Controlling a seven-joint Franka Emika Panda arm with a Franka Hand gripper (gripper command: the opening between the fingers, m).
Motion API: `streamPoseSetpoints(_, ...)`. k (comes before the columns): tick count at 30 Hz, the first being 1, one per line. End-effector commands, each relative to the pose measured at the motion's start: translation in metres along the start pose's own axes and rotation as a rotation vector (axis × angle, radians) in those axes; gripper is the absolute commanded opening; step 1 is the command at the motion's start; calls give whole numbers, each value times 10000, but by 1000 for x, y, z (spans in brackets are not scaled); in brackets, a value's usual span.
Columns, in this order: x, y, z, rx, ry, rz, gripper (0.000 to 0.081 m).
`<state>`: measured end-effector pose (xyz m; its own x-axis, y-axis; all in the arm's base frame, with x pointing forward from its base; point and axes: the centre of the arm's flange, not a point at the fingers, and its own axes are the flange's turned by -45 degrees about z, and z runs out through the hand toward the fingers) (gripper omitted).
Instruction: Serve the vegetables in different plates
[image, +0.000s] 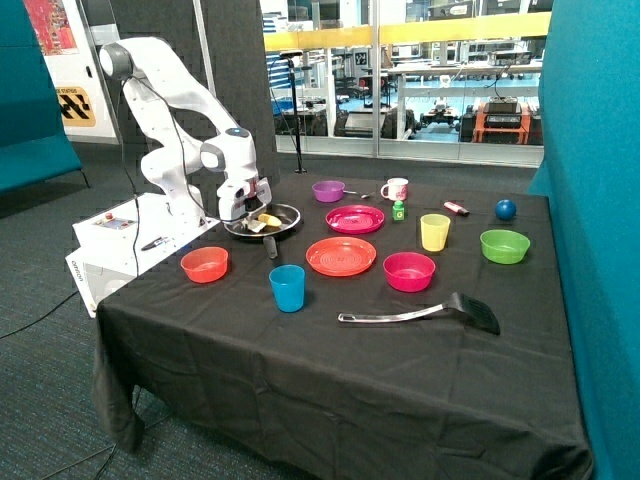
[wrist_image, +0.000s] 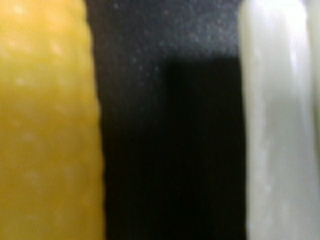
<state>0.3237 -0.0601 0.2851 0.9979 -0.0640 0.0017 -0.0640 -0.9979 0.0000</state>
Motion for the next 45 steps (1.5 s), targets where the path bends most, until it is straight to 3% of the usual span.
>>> streamPoseSetpoints(1,2,-4,-24,0,-17,-136,0)
streamPoseSetpoints(9,15,-7,-45,0,-17,-418,0)
streamPoseSetpoints(19,62,-19,-75,1,-17,-1042,0)
streamPoseSetpoints(45,203,-3,-94,1,-17,-1123,0)
